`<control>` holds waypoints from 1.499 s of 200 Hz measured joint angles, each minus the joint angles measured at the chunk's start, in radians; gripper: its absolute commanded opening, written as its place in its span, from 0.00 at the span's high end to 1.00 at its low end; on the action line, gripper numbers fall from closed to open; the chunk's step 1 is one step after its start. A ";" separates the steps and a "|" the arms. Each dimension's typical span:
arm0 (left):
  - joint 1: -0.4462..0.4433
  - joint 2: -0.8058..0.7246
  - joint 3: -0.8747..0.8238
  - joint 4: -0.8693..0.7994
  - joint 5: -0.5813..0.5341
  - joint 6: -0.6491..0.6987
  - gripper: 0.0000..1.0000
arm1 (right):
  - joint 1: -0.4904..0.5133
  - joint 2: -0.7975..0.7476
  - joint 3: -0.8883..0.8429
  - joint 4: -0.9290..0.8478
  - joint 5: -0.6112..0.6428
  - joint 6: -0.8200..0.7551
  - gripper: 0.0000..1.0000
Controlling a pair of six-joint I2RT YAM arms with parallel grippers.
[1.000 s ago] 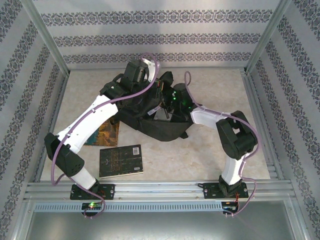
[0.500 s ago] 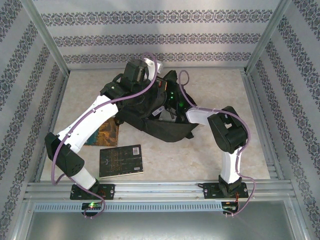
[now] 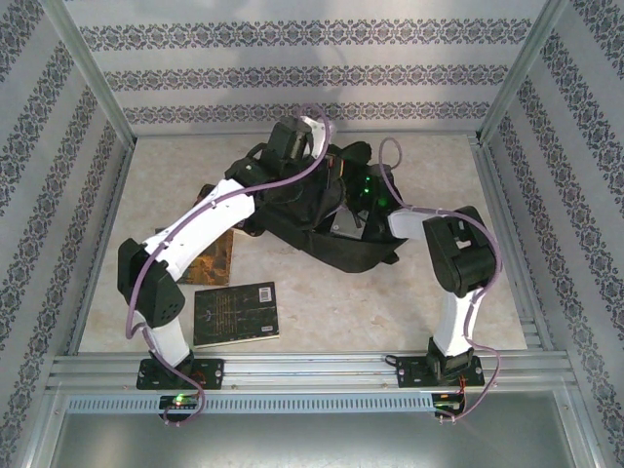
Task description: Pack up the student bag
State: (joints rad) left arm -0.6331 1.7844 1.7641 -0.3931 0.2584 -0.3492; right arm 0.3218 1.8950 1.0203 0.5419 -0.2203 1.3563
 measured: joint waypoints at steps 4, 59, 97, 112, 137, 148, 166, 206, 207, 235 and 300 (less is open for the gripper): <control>0.000 0.006 0.009 0.000 -0.002 -0.002 1.00 | -0.004 -0.018 -0.012 -0.008 -0.005 -0.004 0.30; 0.000 0.074 0.074 -0.003 -0.035 -0.030 1.00 | -0.061 -0.383 -0.207 -0.118 -0.031 -0.075 0.30; 0.000 0.094 0.074 -0.002 -0.042 -0.072 0.88 | -0.084 -0.664 -0.252 -0.373 0.016 -0.175 0.38; -0.003 0.113 0.074 0.002 -0.042 -0.095 0.66 | -0.075 -0.768 -0.227 -0.555 0.080 -0.238 0.42; -0.017 0.150 0.074 -0.001 -0.048 -0.121 0.45 | -0.075 -0.879 -0.157 -0.805 0.170 -0.344 0.42; -0.029 0.153 0.074 -0.013 -0.060 -0.125 0.41 | -0.075 -0.904 -0.116 -0.898 0.208 -0.399 0.43; -0.041 0.147 0.086 -0.053 -0.088 -0.130 0.40 | -0.075 -0.925 -0.060 -1.005 0.252 -0.478 0.48; -0.046 -0.009 0.006 -0.125 -0.152 -0.113 0.24 | -0.021 -0.948 -0.028 -1.131 0.287 -0.591 0.46; -0.046 -0.021 -0.002 -0.127 -0.151 -0.112 0.24 | -0.021 -0.947 -0.028 -1.133 0.287 -0.592 0.46; -0.046 -0.301 -0.245 -0.066 -0.110 -0.122 0.15 | 0.022 -0.945 0.001 -1.192 0.283 -0.632 0.44; -0.005 -0.574 -0.565 -0.231 -0.218 -0.259 0.21 | 0.287 -0.840 0.062 -1.215 0.257 -0.756 0.59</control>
State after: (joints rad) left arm -0.6380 1.2106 1.1992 -0.6243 0.0406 -0.6086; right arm 0.6090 1.0554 1.0821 -0.6731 0.0364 0.6006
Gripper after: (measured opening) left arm 0.801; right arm 0.468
